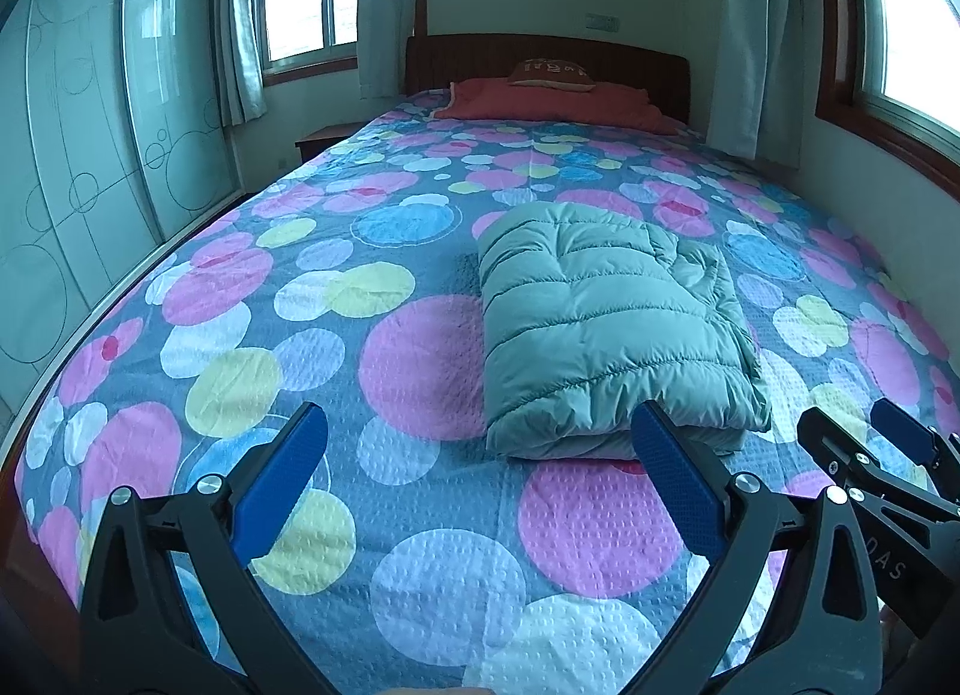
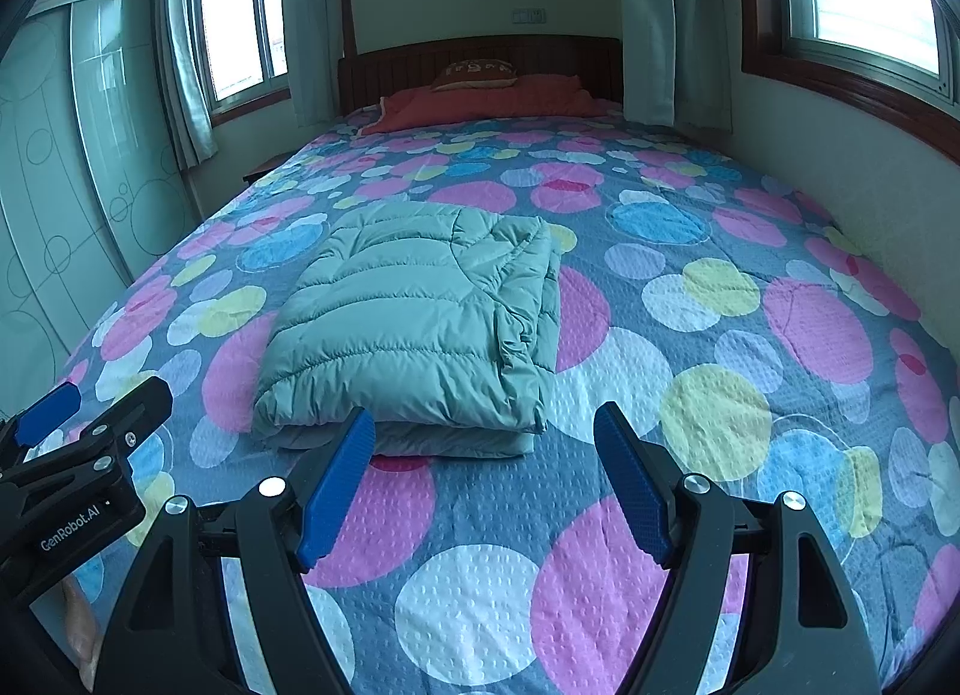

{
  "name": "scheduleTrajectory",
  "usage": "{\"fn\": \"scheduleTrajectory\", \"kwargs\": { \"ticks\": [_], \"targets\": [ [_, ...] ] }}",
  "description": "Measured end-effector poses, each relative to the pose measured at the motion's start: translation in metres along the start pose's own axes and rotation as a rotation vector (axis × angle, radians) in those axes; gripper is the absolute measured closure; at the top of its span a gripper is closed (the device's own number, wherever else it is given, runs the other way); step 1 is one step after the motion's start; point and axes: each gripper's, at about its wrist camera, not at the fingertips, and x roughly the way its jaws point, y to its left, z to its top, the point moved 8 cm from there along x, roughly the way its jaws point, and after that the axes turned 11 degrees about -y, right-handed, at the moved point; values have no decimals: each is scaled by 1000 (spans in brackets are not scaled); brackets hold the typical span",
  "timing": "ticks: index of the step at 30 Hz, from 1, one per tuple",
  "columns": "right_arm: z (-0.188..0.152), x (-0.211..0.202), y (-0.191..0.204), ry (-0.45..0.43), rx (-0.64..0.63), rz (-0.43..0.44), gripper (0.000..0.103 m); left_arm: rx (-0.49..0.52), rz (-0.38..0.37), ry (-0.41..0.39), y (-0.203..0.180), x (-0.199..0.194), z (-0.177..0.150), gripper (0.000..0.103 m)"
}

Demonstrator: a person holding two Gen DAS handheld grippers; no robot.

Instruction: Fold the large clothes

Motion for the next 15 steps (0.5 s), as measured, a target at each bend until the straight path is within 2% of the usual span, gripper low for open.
{"fn": "scheduleTrajectory", "kwargs": {
  "ticks": [3,7,9,13,15],
  "targets": [
    [-3,1,-1,2,0,0,29,-3,21,5,4,2,-3,2],
    [-6,4,-2,8,-1,3,29,-18,3,11,7,7,-5,2],
    [-7,5,-6,11,2,-1,29,-16,28,-6,12,10,-4,2],
    [-7,13,-27,15,18,-41,29,-25,36,55,26,30,-13,2],
    [-10,23,-49,32,41,-79,27,-41,72,92,43,48,-21,2]
  ]
}}
